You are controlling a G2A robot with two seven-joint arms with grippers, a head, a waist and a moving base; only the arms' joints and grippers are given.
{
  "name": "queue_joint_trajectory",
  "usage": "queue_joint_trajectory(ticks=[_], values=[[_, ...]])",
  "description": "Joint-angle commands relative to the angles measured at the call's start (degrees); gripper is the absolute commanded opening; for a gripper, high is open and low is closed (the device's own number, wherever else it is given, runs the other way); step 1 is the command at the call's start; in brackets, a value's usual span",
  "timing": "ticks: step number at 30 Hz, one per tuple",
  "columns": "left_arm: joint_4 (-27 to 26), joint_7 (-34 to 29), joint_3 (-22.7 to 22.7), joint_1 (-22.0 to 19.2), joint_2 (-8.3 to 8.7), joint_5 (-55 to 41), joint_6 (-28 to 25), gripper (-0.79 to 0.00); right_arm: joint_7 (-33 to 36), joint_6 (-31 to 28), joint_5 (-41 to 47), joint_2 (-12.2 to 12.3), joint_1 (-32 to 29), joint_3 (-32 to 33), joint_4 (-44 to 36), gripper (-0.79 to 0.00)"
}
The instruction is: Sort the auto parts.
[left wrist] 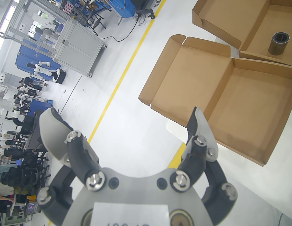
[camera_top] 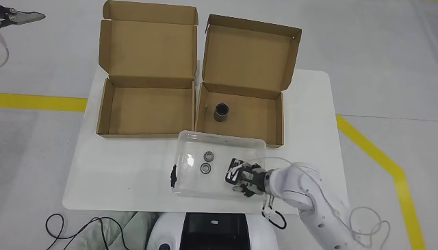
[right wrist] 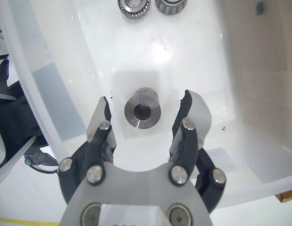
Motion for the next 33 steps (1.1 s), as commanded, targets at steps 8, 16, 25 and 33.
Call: queue_joint_trajectory(ticks=[8,16,25,33], values=[[0.0,0.0,0.0,0.0,0.0,0.0,0.0,0.0,1.7,1.6,0.2,0.2,1.3,-1.5,0.5,-0.56],[0.0,0.0,0.0,0.0,0.0,0.0,0.0,0.0,2.5,2.2,0.1,0.3,2.3,-2.7,-0.1,-0.785],[0.0,0.0,0.0,0.0,0.0,0.0,0.0,0.0,-5.9,1.7,-4.9,0.8,2.1,-2.5,-3.3,-0.785],[0.0,0.0,0.0,0.0,0.0,0.0,0.0,0.0,-27.2,0.0,-7.3,1.3,1.6,0.5,-2.4,-0.785]])
